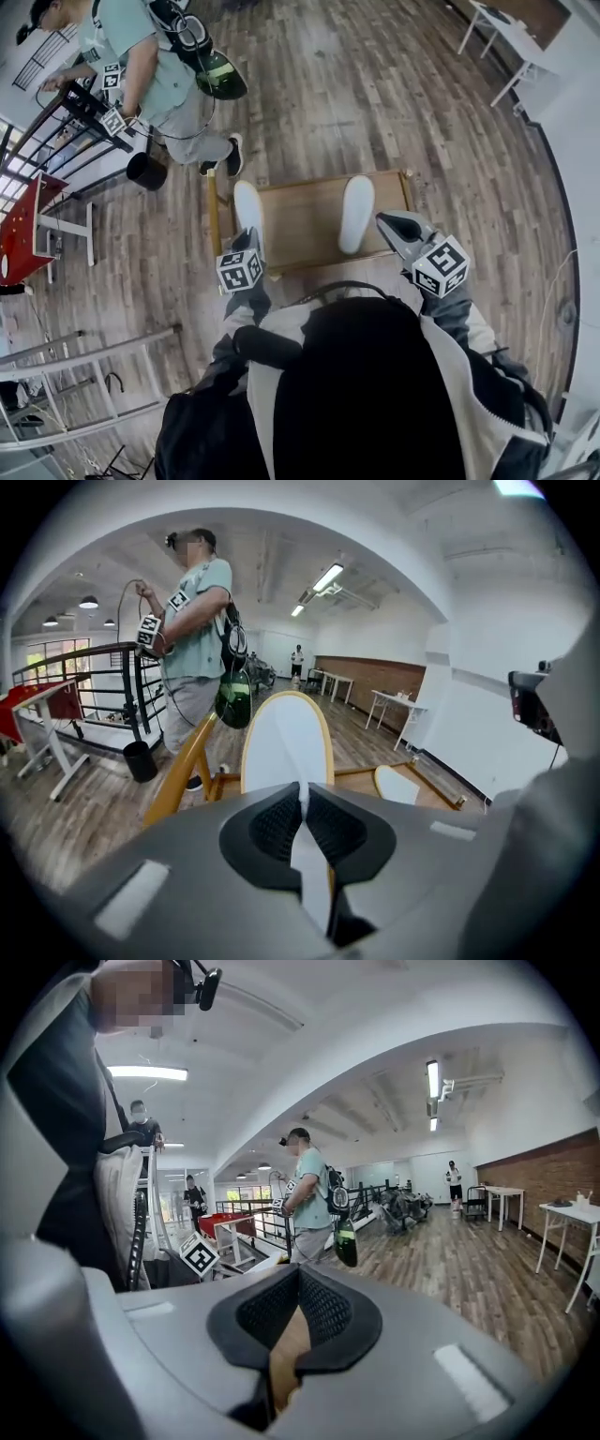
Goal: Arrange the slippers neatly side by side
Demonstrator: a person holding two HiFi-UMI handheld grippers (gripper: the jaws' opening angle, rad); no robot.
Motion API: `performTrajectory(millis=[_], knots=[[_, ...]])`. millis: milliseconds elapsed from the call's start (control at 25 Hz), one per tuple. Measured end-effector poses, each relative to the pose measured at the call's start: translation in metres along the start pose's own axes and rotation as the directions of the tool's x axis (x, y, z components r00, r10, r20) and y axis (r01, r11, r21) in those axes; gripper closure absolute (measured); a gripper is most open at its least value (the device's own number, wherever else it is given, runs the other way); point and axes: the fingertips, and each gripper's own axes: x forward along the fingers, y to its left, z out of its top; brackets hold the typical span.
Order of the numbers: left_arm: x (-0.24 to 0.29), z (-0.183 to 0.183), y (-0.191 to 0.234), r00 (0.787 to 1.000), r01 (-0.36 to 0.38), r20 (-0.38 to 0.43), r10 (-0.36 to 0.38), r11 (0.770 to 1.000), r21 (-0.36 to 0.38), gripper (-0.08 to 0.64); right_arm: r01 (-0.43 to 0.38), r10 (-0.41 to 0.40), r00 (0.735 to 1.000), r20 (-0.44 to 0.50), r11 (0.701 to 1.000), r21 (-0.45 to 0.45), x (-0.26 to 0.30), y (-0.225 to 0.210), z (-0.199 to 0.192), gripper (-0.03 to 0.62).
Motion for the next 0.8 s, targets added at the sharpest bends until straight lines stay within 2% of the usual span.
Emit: performTrajectory(millis=[320, 520, 800], knots=[[0.050, -0.055, 0.034, 0.983, -0.077, -0.167, 0.069, 0.996, -0.039, 0.532, 0.052, -0.053, 0.997, -0.058, 0.998, -0.024, -0.016, 0.001, -0.010, 0.589], [0.074, -0.069, 0.057, 0.978, -0.097, -0.199, 0.067, 0.985, -0.144, 0.532, 0.078, -0.079, 0.994, -0.071, 0.997, -0.023, -0.019, 0.007, -0.015, 0.589], [0.095, -0.081, 0.067, 0.960, -0.116, -0.268, 0.078, 0.985, -0.127, 0.531, 0.105, -0.107, 0.990, -0.096, 0.994, -0.022, -0.027, 0.010, -0.019, 0.589]])
